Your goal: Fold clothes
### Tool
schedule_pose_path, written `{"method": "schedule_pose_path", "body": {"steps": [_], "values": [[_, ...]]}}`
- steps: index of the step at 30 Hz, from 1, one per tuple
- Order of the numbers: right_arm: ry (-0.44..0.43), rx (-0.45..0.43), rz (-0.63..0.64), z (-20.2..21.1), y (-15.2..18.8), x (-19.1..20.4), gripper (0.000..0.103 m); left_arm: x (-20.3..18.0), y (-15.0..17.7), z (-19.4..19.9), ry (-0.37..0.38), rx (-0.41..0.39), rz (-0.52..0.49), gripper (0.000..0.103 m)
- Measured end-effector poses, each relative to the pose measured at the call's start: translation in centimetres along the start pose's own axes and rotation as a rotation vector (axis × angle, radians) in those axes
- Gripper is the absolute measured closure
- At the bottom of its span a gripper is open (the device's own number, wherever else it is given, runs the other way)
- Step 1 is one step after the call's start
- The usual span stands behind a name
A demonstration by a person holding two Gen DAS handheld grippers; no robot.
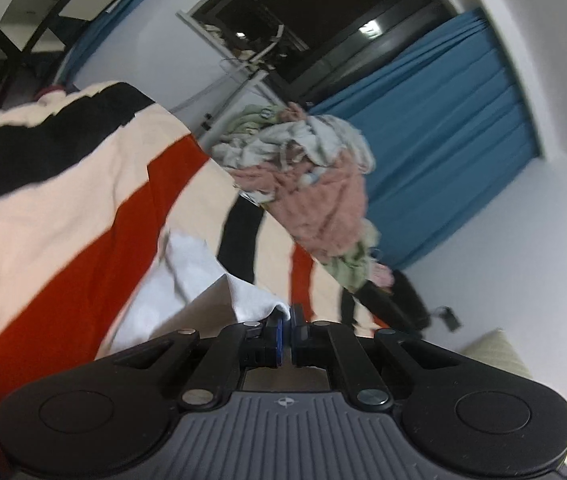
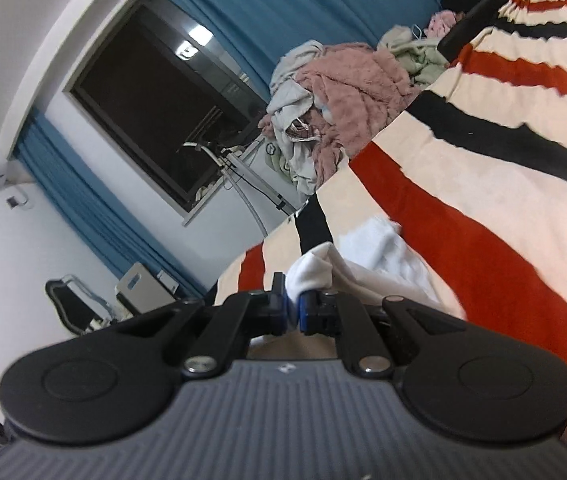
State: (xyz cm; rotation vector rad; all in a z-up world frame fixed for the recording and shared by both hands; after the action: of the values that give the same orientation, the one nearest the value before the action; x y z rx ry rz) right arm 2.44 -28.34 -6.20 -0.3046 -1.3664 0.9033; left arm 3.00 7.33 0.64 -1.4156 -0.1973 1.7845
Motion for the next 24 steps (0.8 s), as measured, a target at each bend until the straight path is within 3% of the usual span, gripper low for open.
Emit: {"method": "schedule_pose_path", "body": {"steps": [3,7,11,17,22,24], "values": [[0.045,0.034,-0.027,-5.8,-2.1,0.0,0.094,0.1,-2.6,-5.1,-0.057,0.018,0.018,0.099],[0.097,0.076,-0.042,-11.3,-3.0,-1.6,0.094,1.4,-3.9,-9.3,-0.075,0.019,-0.003,0.099],[0.068,0.116,-0.070,-14.2,-2.7,-4.2,0.094,3.4,-3.5,-11.6,-0.026,0.009,-0.046,0.099],[0.033,0.178,-0.183,-18.8,-2.5,-7.9,0.094,4.7,-4.8,-16.6,-0.014,-0.005,-0.064,0.099],[-0.022,0.183,-0.098,-23.7,-2.8,-9.2,0.093,5.9,-5.9,-20.9,-0.022,0.013,-0.067,0.099],[-0.027,0.202,-0.138,-24.2,-2.4,-10.2,0.091,6.9,-5.8,-21.5,-0.025,0.030,-0.048,0.098]]}}
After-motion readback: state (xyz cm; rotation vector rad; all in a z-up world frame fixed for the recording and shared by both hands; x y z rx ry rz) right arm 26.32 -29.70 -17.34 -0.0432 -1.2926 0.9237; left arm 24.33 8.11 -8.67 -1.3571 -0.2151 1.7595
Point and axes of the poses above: each gripper's, at about its wrist camera, not at the fingertips, and z roughly against the way its jaws point, x to its left, y to its underside, the point moved 2 cm from there along -z, roughly the way its jaws point, and after that the axes turned 2 degrees about z, right-handed, at the moved point
